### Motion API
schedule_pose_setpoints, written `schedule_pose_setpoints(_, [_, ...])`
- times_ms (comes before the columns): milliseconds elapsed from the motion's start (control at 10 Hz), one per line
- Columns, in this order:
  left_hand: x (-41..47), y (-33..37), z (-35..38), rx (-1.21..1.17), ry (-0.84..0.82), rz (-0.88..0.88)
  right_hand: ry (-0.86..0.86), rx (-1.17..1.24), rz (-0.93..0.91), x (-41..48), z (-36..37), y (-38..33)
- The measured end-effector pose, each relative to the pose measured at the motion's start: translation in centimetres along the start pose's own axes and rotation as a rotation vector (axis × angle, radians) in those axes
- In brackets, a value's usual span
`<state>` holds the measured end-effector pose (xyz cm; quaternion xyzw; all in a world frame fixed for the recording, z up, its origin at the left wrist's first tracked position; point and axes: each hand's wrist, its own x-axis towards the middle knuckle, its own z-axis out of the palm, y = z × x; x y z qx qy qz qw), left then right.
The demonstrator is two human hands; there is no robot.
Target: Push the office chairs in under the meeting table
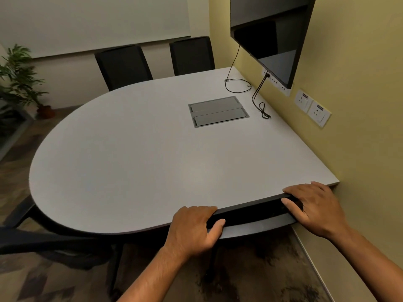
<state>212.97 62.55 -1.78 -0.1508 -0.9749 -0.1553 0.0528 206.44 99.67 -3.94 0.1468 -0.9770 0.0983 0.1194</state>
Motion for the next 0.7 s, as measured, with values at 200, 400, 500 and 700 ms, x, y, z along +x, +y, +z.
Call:
schedule_pose_setpoints(200, [1.0,-0.5,-0.2,-0.076,-0.167,-0.090,-0.242,-0.124,0.105,1.2,-0.6,-1.4])
schedule_pose_setpoints(400, [3.4,-4.8,-0.8,-0.280,-0.394,-0.231,-0.465,-0.035,0.223,5.2,-0.5,-6.1])
schedule_pose_setpoints(500, [4.2,-8.8,-1.1,-0.142,-0.350,-0.158,-0.555,-0.028,0.216,8.1,1.2,-10.5])
schedule_pose_setpoints(700, [5.3,-17.9,-2.0,0.067,-0.309,-0.201,-0.501,-0.063,0.184,13.3,5.2,-17.5])
